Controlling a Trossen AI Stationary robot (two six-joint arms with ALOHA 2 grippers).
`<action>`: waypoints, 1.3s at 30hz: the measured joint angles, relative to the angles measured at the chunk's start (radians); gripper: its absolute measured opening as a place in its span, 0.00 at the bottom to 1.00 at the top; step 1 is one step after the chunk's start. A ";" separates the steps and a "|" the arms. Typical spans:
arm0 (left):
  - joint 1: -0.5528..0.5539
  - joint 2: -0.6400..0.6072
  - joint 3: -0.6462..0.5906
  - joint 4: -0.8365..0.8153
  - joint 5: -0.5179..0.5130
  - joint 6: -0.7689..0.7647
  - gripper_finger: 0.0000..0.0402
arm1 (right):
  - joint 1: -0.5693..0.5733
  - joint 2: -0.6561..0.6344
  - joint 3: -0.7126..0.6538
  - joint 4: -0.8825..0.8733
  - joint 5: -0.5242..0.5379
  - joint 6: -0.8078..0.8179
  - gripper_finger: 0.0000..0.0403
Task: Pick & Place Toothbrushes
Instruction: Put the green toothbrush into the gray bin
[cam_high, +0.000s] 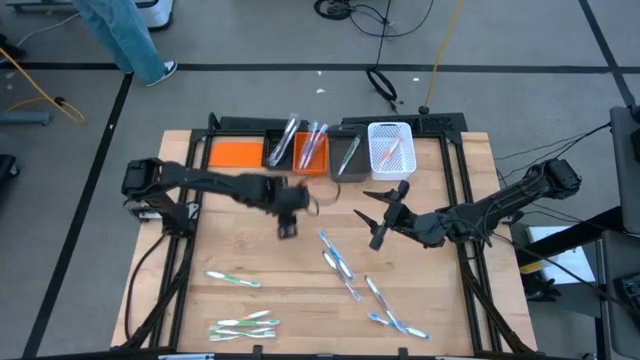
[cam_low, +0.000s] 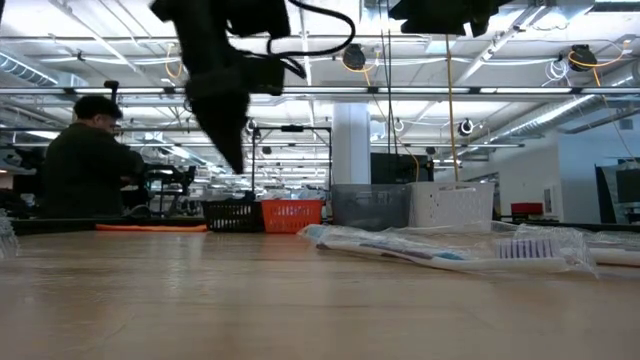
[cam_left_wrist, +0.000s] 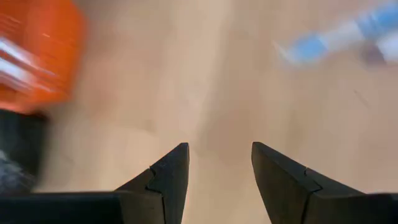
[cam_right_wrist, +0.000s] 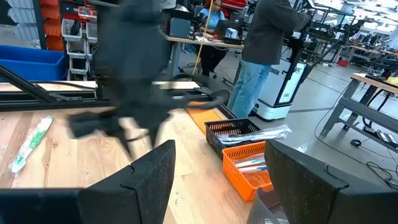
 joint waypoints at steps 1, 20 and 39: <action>-0.032 -0.001 0.000 -0.038 0.001 -0.019 0.44 | 0.000 0.000 0.000 -0.003 0.000 0.001 0.59; -0.575 -0.004 -0.003 -0.232 0.001 -0.457 0.44 | 0.000 0.000 0.000 -0.008 -0.029 0.001 0.59; -0.762 -0.004 -0.255 -0.121 0.129 -0.761 0.44 | 0.000 0.000 0.000 -0.008 -0.030 0.001 0.59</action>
